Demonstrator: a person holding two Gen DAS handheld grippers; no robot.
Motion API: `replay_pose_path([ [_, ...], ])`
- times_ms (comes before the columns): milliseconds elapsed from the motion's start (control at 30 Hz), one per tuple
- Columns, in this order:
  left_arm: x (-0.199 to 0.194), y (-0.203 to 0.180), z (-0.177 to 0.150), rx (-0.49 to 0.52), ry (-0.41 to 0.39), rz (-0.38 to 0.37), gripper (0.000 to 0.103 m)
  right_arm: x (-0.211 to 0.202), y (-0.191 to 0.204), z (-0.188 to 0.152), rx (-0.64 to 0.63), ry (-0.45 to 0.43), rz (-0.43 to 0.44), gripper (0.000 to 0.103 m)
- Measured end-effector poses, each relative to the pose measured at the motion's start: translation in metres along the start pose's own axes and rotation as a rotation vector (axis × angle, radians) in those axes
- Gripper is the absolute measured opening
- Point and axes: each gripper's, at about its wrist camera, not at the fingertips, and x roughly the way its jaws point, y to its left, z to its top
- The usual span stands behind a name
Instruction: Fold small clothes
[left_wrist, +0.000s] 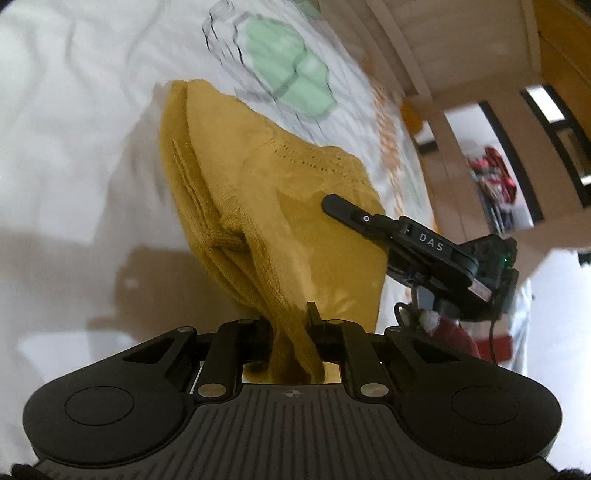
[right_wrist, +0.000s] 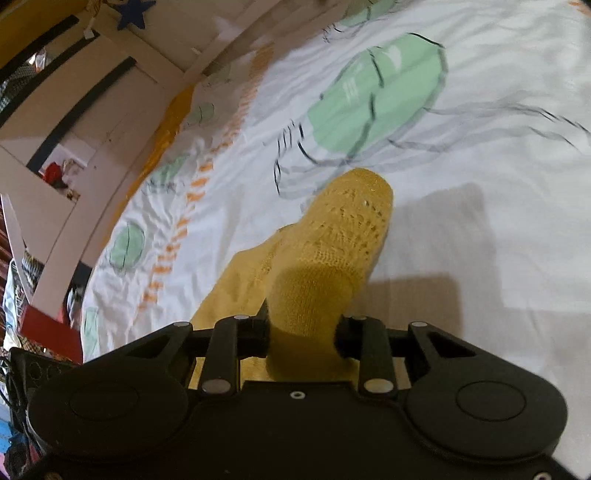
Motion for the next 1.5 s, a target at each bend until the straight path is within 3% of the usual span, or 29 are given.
replay_pose_path([
  [133, -0.002, -0.012, -0.044, 0.031, 0.046, 0.005, 0.014, -0.033, -0.003, -0.039, 0.014, 0.022, -0.015, 0.04],
  [300, 0.007, -0.02, -0.08, 0.081, 0.068, 0.098, 0.014, -0.053, -0.005, -0.072, -0.017, 0.024, -0.077, 0.046],
  [367, 0.013, -0.018, -0.089, 0.089, 0.063, 0.159, 0.014, -0.056, -0.002, -0.079, -0.067, 0.003, -0.141, 0.053],
  [433, 0.017, -0.015, -0.094, 0.096, 0.048, 0.217, 0.016, -0.059, 0.0, -0.081, -0.115, -0.026, -0.204, 0.056],
  [633, 0.017, -0.016, -0.109, 0.129, -0.006, 0.297, 0.02, -0.075, -0.007, -0.087, -0.154, -0.105, -0.27, 0.066],
  [867, 0.006, -0.044, -0.138, 0.28, -0.088, 0.421, 0.023, -0.087, -0.012, -0.102, -0.198, -0.191, -0.321, 0.074],
  [1000, -0.017, -0.062, -0.159, 0.406, -0.19, 0.47, 0.023, -0.097, -0.006, -0.109, -0.222, -0.239, -0.32, 0.075],
  [1100, -0.025, -0.083, -0.163, 0.501, -0.297, 0.501, 0.023, -0.103, -0.002, -0.114, -0.215, -0.263, -0.297, 0.076],
  [1200, -0.027, -0.093, -0.156, 0.53, -0.375, 0.516, 0.024, -0.107, 0.001, -0.12, -0.212, -0.272, -0.283, 0.08],
  [1500, 0.012, -0.093, -0.103, 0.489, -0.428, 0.579, 0.024, -0.101, 0.015, -0.137, -0.246, -0.216, -0.293, 0.086],
])
